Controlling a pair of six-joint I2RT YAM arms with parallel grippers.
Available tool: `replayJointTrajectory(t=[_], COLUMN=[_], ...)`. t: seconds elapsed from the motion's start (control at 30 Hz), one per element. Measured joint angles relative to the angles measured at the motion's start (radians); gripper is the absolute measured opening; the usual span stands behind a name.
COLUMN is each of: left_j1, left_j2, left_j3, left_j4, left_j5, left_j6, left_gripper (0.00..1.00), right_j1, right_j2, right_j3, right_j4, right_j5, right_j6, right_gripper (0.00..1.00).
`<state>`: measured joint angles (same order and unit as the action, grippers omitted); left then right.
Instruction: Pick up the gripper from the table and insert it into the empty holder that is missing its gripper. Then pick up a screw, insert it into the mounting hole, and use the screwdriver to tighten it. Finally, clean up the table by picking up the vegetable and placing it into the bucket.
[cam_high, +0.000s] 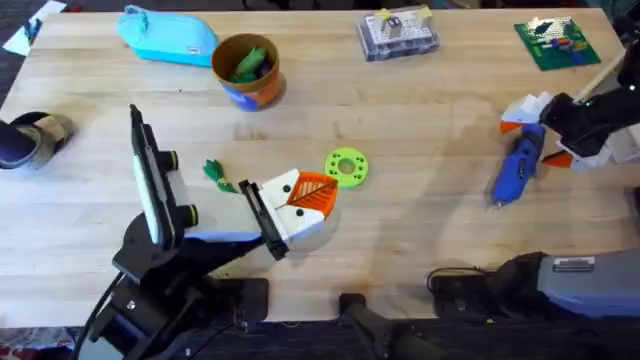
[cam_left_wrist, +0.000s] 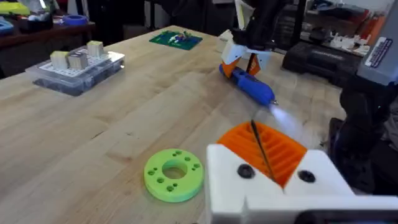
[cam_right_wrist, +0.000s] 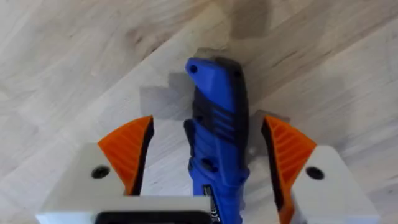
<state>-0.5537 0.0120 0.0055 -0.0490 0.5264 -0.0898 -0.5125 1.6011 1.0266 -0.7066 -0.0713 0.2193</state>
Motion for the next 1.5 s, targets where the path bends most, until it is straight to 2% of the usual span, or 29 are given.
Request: replayJointTrajectory(t=[0.07,0.27,0.43,0.63,1.1,1.2,1.3,1.5], left_j1=[0.000,0.000,0.000,0.000,0.000,0.000,0.000,0.000], left_j2=[0.000,0.000,0.000,0.000,0.000,0.000,0.000,0.000], left_j3=[0.000,0.000,0.000,0.000,0.000,0.000,0.000,0.000], left_j4=[0.000,0.000,0.000,0.000,0.000,0.000,0.000,0.000], left_j5=[0.000,0.000,0.000,0.000,0.000,0.000,0.000,0.000], left_j6=[0.000,0.000,0.000,0.000,0.000,0.000,0.000,0.000], left_gripper=[0.014,0.014,0.014,0.014,0.014,0.014,0.014,0.014], right_j1=[0.000,0.000,0.000,0.000,0.000,0.000,0.000,0.000], right_j2=[0.000,0.000,0.000,0.000,0.000,0.000,0.000,0.000], right_j3=[-0.007,-0.028,-0.029,-0.029,-0.030,-0.030,-0.030,-0.030], right_j4=[0.000,0.004,0.012,0.032,0.042,0.047,0.049,0.049], right_j5=[0.000,0.000,0.002,0.004,0.026,0.029,0.033,0.033], right_j6=[0.024,0.058,0.068,0.069,0.068,0.066,0.065,0.065], right_gripper=[0.974,0.831,0.638,0.513,0.347,0.221,0.035,0.026])
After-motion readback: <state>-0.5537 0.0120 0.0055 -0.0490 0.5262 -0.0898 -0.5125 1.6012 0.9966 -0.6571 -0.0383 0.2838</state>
